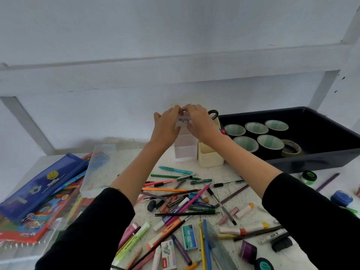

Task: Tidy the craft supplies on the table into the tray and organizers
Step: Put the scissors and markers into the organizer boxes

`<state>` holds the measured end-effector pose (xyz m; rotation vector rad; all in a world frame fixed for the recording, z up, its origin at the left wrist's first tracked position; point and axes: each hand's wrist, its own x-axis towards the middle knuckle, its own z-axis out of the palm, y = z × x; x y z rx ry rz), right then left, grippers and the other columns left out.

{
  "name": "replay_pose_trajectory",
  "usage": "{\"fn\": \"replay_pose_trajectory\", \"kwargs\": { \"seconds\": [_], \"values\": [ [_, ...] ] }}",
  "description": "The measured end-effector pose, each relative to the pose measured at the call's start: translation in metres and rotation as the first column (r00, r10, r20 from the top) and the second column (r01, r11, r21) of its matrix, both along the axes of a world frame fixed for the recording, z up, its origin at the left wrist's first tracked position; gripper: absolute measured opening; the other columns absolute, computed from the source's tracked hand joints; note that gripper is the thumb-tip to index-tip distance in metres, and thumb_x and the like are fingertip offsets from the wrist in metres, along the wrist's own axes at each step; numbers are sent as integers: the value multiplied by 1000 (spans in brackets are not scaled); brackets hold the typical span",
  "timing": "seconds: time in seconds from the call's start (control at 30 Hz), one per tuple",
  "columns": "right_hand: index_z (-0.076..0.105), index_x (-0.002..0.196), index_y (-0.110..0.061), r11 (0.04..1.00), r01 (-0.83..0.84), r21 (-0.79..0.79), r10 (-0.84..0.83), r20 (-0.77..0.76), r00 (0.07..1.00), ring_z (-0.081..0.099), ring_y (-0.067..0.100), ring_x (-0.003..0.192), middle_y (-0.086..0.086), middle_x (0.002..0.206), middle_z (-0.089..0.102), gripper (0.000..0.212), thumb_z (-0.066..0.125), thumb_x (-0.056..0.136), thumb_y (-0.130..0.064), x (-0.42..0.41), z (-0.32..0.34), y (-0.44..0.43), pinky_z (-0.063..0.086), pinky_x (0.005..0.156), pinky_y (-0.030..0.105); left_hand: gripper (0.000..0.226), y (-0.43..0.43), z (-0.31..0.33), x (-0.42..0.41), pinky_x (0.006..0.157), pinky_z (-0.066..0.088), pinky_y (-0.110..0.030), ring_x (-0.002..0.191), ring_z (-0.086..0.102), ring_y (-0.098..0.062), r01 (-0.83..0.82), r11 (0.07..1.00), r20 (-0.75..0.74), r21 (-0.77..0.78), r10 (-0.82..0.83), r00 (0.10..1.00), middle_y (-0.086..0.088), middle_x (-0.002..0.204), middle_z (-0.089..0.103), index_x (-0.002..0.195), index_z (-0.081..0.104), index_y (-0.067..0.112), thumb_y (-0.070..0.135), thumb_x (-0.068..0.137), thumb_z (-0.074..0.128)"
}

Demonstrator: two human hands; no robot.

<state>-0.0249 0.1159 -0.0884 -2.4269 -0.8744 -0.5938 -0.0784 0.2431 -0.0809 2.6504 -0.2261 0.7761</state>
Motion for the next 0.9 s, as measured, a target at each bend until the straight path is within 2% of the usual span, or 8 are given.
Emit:
{"fn": "replay_pose_trajectory", "kwargs": {
  "seconds": [0.07, 0.2, 0.27, 0.33, 0.47, 0.63, 0.77, 0.9],
  "values": [
    [56, 118, -5, 999, 30, 26, -32, 122, 992, 52, 26, 108, 11, 115, 60, 39, 59, 80, 3, -13, -3, 3, 37, 93, 32, 29, 1, -1, -13, 83, 27, -29, 104, 56, -21, -10, 998, 42, -58, 12, 999, -3, 114, 62, 111, 51, 10, 4, 85, 59],
    [64, 99, -5, 995, 51, 84, -73, 296, 952, 58, 25, 89, 11, 96, 63, 29, 68, 72, 4, -48, -17, 5, 47, 78, 33, 22, 5, -13, -47, 85, 48, -35, 92, 58, -16, 23, 967, 104, -252, 3, 995, -1, 103, 62, 105, 55, 10, 4, 83, 58],
    [65, 93, -7, 995, -44, 87, 28, 184, 982, 57, 21, 87, 8, 92, 63, 17, 64, 78, 1, -68, -33, -1, 48, 77, 33, 20, 11, -28, -64, 80, 50, -32, 85, 57, -12, 24, 958, 71, -286, -4, 997, 1, 94, 61, 100, 55, 13, 6, 82, 59],
    [65, 93, -10, 993, -114, 40, 115, -35, 993, 53, 15, 83, 3, 89, 62, 11, 60, 84, -5, -84, -52, -7, 45, 75, 27, 19, 16, -44, -82, 74, 51, -32, 79, 57, -12, 7, 951, 2, -309, -7, 1000, 1, 87, 60, 98, 55, 15, 7, 81, 60],
    [70, 92, -11, 968, -210, -139, 162, -297, 941, 54, 12, 78, 3, 87, 65, 9, 64, 86, -14, -105, -85, -12, 48, 78, 29, 17, 23, -76, -116, 71, 53, -34, 74, 59, -13, -51, 941, -218, -335, -25, 976, 1, 80, 60, 93, 56, 17, 10, 80, 63],
    [73, 91, -9, 926, -267, -267, 133, -432, 892, 61, 13, 86, 4, 93, 70, 11, 64, 86, -14, -125, -100, -17, 46, 90, 29, 10, 25, -101, -154, 68, 51, -34, 64, 56, -11, -117, 934, -452, -338, -52, 890, 2, 70, 61, 77, 57, 19, 19, 79, 67],
    [69, 98, -9, 913, -251, -321, 94, -434, 896, 57, 16, 97, 4, 103, 65, 14, 61, 89, -17, -133, -102, -21, 45, 91, 30, 9, 24, -113, -176, 60, 45, -16, 67, 56, -3, -103, 977, -647, -186, -43, 761, 8, 74, 63, 77, 65, 20, 27, 81, 68],
    [64, 95, -11, 898, -244, -367, 61, -444, 894, 54, 18, 102, 3, 106, 59, 8, 60, 89, -14, -137, -102, -19, 40, 85, 26, 13, 25, -115, -186, 77, 52, -22, 85, 60, -9, -78, 994, -685, -71, 8, 729, 4, 94, 66, 90, 68, 18, 29, 84, 67]
  ]
}}
